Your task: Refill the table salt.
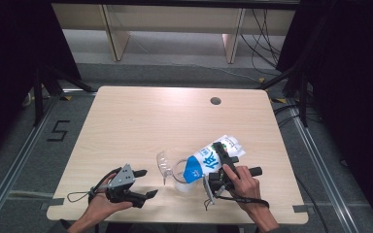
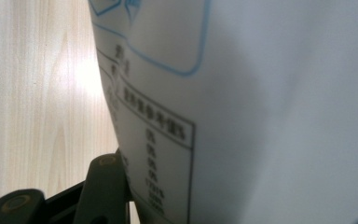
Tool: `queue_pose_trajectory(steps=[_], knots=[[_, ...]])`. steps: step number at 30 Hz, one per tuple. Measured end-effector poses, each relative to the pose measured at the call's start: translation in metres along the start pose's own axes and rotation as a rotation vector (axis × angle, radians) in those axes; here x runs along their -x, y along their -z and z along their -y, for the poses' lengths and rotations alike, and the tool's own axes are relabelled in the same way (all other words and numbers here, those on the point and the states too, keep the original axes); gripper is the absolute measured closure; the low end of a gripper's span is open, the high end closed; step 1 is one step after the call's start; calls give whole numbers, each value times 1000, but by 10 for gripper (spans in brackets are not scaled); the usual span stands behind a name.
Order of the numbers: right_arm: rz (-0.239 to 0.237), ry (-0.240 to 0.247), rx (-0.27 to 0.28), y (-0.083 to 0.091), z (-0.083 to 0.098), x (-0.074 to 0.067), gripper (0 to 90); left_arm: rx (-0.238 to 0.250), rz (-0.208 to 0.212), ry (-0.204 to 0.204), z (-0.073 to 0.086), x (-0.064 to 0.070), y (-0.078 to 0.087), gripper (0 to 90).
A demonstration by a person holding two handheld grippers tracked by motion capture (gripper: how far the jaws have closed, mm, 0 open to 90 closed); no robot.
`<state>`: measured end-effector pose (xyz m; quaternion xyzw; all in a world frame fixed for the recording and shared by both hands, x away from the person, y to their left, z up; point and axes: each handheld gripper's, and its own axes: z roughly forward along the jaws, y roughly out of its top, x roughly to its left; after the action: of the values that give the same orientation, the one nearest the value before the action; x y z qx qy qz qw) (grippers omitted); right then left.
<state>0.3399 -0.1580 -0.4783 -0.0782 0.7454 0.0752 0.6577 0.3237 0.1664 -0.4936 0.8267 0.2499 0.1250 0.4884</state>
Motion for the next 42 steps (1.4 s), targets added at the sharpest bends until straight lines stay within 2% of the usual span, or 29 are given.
queue_pose_trajectory(steps=[2,4,5,10,11,12,17,19,21,23,24,25,26,27,29,31,34,35,36,37,38,39,41,42], knots=[[2,7,7,0,0,1,510,0,0,0,0,0,0,208],[-33,3,-28,2,0,1,510,0,0,0,0,0,0,208],[3,-13,0,0,0,0,510,1,0,1,0,0,0,207],[1,-2,-9,0,0,0,510,0,0,0,0,0,0,207],[21,8,14,-1,1,0,511,1,0,0,0,0,0,207],[24,16,14,-1,0,0,511,0,0,0,0,0,0,208],[22,15,9,-1,0,0,513,0,0,0,0,0,0,208],[5,36,-12,0,0,2,513,0,0,0,0,0,0,208],[6,19,-11,0,-1,0,513,0,3,-7,0,0,0,207],[16,85,7,0,-2,5,514,0,0,2,0,0,0,207],[23,98,6,0,-2,6,514,0,1,-1,0,0,0,207],[14,32,-3,0,-1,1,515,2,2,0,0,0,-1,207],[10,17,-15,1,-2,0,515,0,0,-1,0,0,0,208],[23,11,1,0,-2,-1,515,0,1,0,0,0,0,207],[20,17,-1,0,-2,-1,516,0,0,0,0,0,0,208],[28,33,19,-1,-2,0,518,0,0,-1,0,0,0,207],[16,20,2,0,-2,-1,519,0,1,0,0,0,0,207],[15,43,6,0,-2,0,519,5,11,-3,0,0,-1,207],[17,30,6,0,-2,-1,520,5,6,-2,0,0,-1,207],[16,63,10,0,-3,2,522,7,9,-2,0,0,-1,208],[3,64,-17,2,-4,2,522,7,11,-2,0,0,-1,208],[18,41,16,-1,-2,0,523,6,12,-2,0,0,-1,208],[12,31,8,-1,-2,0,523,3,5,-2,0,0,-1,207],[9,10,2,0,-2,-2,523,5,5,-1,0,0,-1,207]])
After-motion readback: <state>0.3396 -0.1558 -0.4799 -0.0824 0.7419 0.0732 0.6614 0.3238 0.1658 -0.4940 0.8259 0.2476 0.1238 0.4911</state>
